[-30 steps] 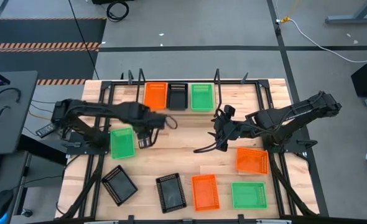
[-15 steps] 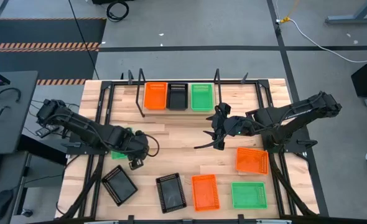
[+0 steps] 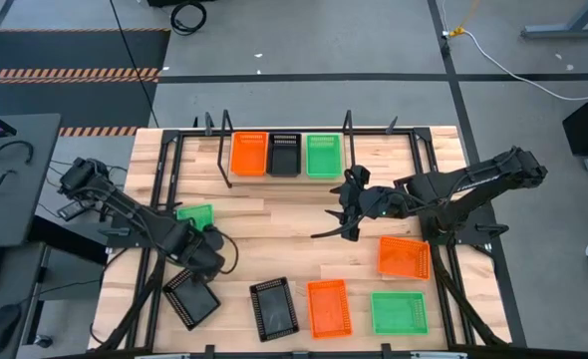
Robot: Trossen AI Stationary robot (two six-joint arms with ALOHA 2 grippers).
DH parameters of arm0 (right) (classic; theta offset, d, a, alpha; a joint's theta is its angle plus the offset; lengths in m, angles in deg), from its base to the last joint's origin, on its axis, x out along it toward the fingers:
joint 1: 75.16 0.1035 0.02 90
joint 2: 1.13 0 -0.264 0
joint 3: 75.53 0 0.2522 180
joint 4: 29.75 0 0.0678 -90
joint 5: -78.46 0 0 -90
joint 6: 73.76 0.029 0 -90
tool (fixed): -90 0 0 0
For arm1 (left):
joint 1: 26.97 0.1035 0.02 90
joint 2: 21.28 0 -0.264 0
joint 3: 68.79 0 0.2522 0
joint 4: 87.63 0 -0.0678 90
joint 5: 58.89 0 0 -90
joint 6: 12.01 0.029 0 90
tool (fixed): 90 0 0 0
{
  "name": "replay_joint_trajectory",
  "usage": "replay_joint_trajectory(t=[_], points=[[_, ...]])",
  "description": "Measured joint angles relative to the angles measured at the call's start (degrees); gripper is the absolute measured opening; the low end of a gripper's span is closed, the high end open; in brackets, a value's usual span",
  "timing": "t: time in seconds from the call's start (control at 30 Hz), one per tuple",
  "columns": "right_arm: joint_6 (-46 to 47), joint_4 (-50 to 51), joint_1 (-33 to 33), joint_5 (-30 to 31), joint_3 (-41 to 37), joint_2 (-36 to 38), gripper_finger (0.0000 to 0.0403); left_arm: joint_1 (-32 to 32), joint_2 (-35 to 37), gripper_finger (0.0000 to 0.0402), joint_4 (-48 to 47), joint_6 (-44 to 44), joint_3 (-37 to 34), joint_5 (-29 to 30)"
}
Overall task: Stack baskets on shelf by color
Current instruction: Stack the top green bin on top of the green bin on the shelf
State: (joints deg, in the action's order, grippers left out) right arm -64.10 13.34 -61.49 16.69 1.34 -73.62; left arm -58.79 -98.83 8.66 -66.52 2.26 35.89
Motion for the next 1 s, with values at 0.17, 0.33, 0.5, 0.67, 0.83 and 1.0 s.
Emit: replay_joint_trajectory(t=[0.17,0.33,0.5,0.67,0.83,1.0], points=[[1.35,-0.04,0.08,-0.40,0.00,-0.05,0.0254,0.15,-0.01,0.0114,3.43,-0.39,-7.07,-0.34],[1.82,-0.21,0.20,-0.87,0.00,-0.72,0.0254,1.32,-0.03,0.0114,12.95,0.21,-13.50,-0.57],[2.22,-0.53,0.20,-0.90,0.00,-1.65,0.0254,2.70,-0.03,0.0106,16.02,2.99,-16.07,0.30],[1.91,-0.78,0.20,-0.90,0.00,-2.29,0.0254,4.28,-0.07,0.0056,17.06,4.47,-18.82,0.47],[1.21,-0.62,0.17,-0.90,0.00,-2.45,0.0254,5.09,-0.01,0.0010,19.78,5.42,-19.41,0.32],[0.84,-0.57,0.19,-0.90,0.00,-2.49,0.0254,5.04,-0.03,0.0006,21.47,5.56,-19.03,0.29]])
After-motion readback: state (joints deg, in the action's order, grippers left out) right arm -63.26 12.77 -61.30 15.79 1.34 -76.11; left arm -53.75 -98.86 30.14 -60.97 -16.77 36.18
